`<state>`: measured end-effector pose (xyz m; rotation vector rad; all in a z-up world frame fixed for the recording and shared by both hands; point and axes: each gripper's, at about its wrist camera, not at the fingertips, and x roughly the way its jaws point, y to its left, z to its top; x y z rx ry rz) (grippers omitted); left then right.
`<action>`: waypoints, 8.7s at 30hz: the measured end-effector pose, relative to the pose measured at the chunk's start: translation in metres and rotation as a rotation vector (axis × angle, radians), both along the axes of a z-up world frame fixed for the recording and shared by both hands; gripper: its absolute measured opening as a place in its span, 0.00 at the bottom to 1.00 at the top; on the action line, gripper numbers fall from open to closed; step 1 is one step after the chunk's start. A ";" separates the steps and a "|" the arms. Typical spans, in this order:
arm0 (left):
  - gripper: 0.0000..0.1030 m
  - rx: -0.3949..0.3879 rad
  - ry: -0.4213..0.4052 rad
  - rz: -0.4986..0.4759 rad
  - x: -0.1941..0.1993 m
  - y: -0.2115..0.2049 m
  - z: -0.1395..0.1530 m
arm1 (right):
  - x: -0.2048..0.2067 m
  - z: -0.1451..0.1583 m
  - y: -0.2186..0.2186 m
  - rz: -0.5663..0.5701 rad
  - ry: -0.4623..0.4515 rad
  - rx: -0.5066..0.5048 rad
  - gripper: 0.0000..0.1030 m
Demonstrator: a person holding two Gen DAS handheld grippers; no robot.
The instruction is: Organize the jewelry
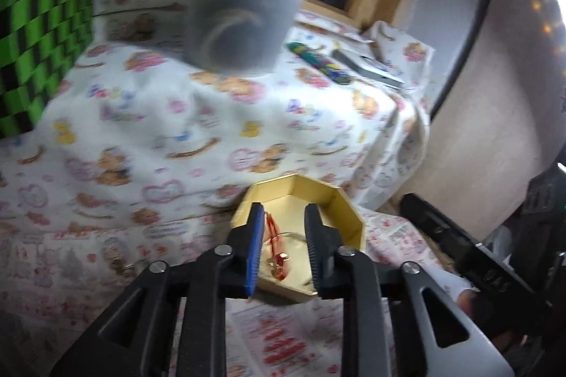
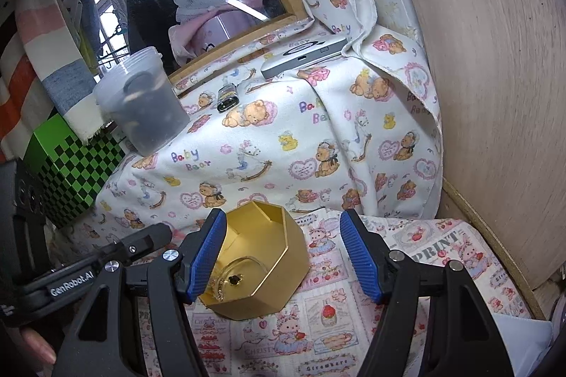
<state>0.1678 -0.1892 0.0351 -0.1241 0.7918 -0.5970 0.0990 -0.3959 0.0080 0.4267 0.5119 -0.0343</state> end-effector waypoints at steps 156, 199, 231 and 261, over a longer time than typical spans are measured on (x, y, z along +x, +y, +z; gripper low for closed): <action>0.06 0.127 -0.004 0.327 -0.069 0.160 -0.037 | 0.000 -0.014 0.143 0.408 0.152 -0.286 0.13; 0.30 0.038 -0.025 0.044 -0.026 -0.003 -0.006 | 0.017 -0.013 0.050 0.236 0.099 -0.151 0.14; 0.99 0.105 -0.393 0.369 -0.118 0.138 0.024 | -0.014 0.002 0.091 0.255 -0.038 -0.266 0.62; 0.99 0.118 -0.248 0.557 -0.095 0.198 -0.006 | -0.022 0.003 0.109 0.245 -0.038 -0.349 0.75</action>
